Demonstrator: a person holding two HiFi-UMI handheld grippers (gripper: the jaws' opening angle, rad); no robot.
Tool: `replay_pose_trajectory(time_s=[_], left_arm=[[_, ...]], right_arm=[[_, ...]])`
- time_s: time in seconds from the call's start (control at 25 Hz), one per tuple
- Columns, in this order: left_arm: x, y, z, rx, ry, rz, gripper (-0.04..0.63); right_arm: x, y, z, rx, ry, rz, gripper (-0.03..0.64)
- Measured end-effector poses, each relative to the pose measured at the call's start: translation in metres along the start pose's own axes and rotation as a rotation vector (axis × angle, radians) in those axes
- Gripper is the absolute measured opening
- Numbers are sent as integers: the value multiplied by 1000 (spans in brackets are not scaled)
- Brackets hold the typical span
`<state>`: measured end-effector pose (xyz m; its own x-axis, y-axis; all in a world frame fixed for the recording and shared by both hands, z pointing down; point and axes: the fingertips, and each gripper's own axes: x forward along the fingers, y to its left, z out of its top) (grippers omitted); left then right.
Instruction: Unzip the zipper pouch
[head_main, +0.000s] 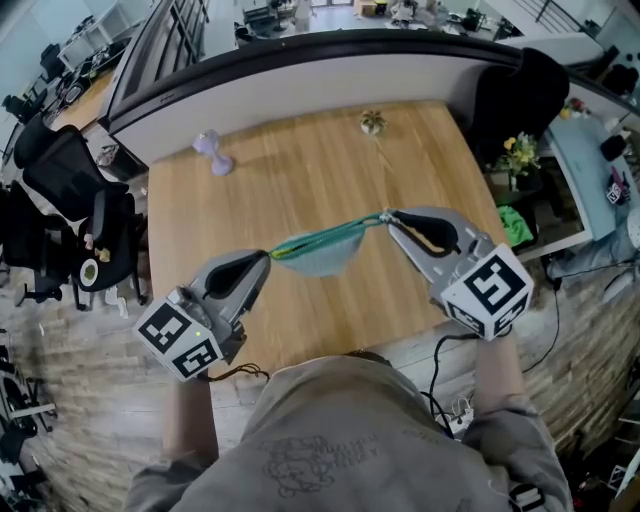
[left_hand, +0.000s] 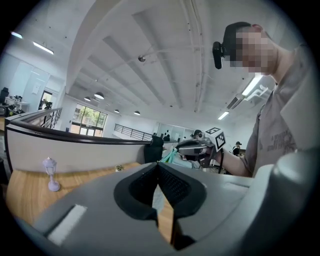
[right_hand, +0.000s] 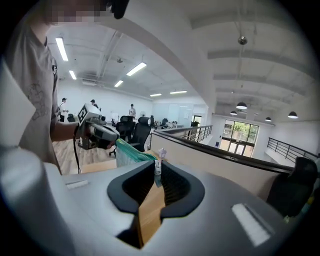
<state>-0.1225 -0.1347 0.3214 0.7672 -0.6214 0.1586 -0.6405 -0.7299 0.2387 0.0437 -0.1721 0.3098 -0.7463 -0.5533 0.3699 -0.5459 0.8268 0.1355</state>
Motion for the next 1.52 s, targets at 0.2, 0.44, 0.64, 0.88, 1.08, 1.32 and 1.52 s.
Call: replay_pose_trajectory(time_s=[0.2, 0.44, 0.64, 0.88, 1.08, 1.32, 1.52], left_arm=[[1, 7, 21, 23, -47, 43, 90], [3, 11, 45, 92, -73, 94, 93], [-10, 29, 69, 136, -111, 215, 94], [-24, 34, 100, 194, -160, 296, 94], [-30, 39, 101, 218, -169, 352, 92], [-24, 41, 83, 206, -127, 357, 92], [-21, 40, 62, 192, -86, 370, 92]], right_arm=[[-5, -12, 37, 63, -141, -76, 49], [-26, -34, 73, 65, -265, -224, 48], [-54, -56, 102, 102, -390, -346, 48], [-69, -55, 125, 119, -483, -350, 48], [-61, -35, 125, 124, -479, -295, 48], [-50, -27, 95, 107, -387, -321, 48], [-45, -26, 59, 154, -316, -335, 48]])
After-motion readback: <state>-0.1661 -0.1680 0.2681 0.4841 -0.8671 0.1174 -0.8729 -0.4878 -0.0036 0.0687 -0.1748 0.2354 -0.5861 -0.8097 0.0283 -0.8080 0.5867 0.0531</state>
